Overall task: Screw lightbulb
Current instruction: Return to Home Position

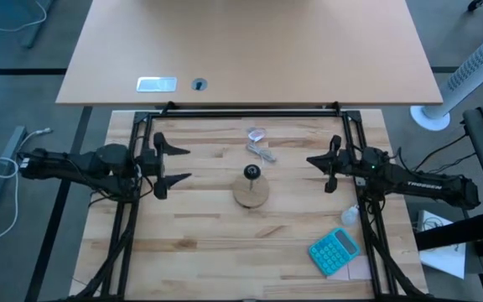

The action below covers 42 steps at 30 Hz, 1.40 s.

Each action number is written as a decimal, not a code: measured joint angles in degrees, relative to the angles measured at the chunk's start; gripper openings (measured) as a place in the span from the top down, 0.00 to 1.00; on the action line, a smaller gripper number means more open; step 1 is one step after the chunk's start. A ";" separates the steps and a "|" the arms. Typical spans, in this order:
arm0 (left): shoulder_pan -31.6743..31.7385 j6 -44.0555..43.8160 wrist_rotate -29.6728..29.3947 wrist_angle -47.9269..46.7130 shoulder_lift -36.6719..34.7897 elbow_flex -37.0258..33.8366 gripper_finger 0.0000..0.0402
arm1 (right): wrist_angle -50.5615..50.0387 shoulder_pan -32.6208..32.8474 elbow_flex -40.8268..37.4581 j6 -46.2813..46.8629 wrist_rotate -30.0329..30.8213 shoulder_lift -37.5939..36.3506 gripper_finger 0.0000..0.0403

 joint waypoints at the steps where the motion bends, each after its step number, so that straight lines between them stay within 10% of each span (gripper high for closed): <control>1: 0.05 -0.61 -1.08 0.15 -1.10 -1.24 0.21 | -0.22 0.00 0.42 -0.57 0.02 -0.79 0.99; 16: 0.37 -0.88 -3.13 22.25 -8.89 -23.86 0.21 | -7.39 0.00 0.73 2.15 -0.42 -7.36 1.00; 42: 0.33 -11.14 6.55 25.61 -14.02 -32.62 0.21 | -6.32 6.58 -4.66 3.83 3.02 -13.92 1.00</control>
